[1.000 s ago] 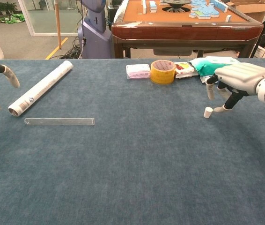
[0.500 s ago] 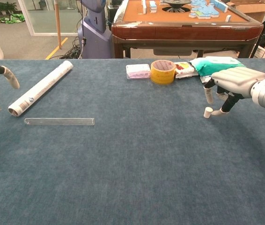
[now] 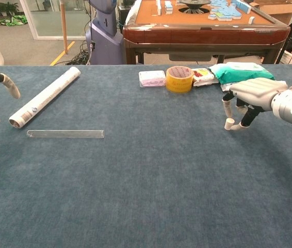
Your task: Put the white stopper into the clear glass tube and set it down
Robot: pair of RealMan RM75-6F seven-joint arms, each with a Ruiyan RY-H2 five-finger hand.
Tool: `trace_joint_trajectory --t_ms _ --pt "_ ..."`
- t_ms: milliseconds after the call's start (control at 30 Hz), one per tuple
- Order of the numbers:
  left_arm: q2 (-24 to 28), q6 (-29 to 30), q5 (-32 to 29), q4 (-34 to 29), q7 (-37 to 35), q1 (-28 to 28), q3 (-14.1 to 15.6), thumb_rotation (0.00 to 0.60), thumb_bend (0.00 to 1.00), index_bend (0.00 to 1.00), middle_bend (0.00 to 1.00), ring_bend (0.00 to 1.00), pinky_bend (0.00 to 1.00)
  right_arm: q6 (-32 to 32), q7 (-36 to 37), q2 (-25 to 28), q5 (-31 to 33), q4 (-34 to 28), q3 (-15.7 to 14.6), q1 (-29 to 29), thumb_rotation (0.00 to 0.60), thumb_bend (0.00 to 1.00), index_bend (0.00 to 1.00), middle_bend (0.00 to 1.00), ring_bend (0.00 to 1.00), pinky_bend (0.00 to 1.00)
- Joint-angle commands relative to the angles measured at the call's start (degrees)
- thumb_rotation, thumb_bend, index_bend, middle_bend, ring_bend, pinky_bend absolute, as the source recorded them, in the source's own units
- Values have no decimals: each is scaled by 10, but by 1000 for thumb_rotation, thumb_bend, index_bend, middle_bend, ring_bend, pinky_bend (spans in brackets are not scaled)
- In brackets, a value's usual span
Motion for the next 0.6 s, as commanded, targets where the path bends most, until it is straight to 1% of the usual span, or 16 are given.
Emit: trace_joint_trajectory --t_ms 33,233,600 --pt "0 0 -1 1 0 1 0 600 233 320 849 873 905 -2 1 -2 2 1 1 1 600 227 507 890 902 834" --pt "-2 1 0 3 1 1 0 600 232 320 849 873 905 -7 1 -3 6 6 2 4 600 257 508 886 902 834" --pt "0 3 0 2 1 3 0 600 232 321 849 873 905 -11 1 -4 11 5 2 6 600 260 508 886 902 834"
